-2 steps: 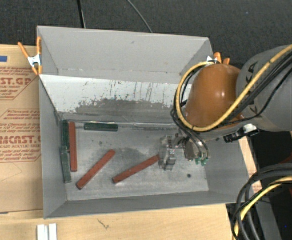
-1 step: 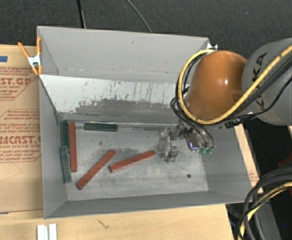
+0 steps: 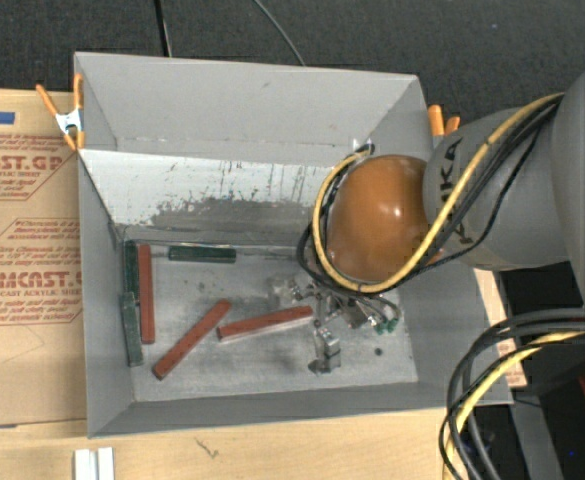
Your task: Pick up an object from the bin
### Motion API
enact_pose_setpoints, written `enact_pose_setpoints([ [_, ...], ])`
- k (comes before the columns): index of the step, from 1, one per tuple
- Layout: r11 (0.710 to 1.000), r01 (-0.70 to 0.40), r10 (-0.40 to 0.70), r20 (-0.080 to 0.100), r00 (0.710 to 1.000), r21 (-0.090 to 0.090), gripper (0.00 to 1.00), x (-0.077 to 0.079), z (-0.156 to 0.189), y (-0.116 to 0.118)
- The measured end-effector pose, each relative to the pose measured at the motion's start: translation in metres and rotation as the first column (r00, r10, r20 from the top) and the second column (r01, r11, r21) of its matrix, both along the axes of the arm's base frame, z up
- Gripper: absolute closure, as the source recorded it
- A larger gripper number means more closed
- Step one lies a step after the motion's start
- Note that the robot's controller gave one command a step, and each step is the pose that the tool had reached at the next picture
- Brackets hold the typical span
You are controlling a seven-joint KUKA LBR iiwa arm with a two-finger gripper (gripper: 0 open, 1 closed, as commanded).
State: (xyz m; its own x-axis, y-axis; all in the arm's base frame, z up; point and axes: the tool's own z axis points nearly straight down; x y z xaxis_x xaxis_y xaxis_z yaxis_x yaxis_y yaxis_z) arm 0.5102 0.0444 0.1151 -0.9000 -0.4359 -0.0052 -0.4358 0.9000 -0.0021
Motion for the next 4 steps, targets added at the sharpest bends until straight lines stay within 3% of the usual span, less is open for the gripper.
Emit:
enact_pose_setpoints([
  [1,0.999,-0.037,0.037,0.000,0.999,0.000,0.00,0.000,-0.014,0.003],
  [2,0.994,-0.109,0.109,-0.015,0.994,0.000,0.00,0.018,-0.031,0.013],
  [3,0.977,-0.213,0.213,-0.003,0.977,0.002,1.00,0.054,-0.045,0.042],
  [4,0.977,-0.213,0.213,-0.003,0.977,0.002,1.00,0.054,-0.045,0.042],
])
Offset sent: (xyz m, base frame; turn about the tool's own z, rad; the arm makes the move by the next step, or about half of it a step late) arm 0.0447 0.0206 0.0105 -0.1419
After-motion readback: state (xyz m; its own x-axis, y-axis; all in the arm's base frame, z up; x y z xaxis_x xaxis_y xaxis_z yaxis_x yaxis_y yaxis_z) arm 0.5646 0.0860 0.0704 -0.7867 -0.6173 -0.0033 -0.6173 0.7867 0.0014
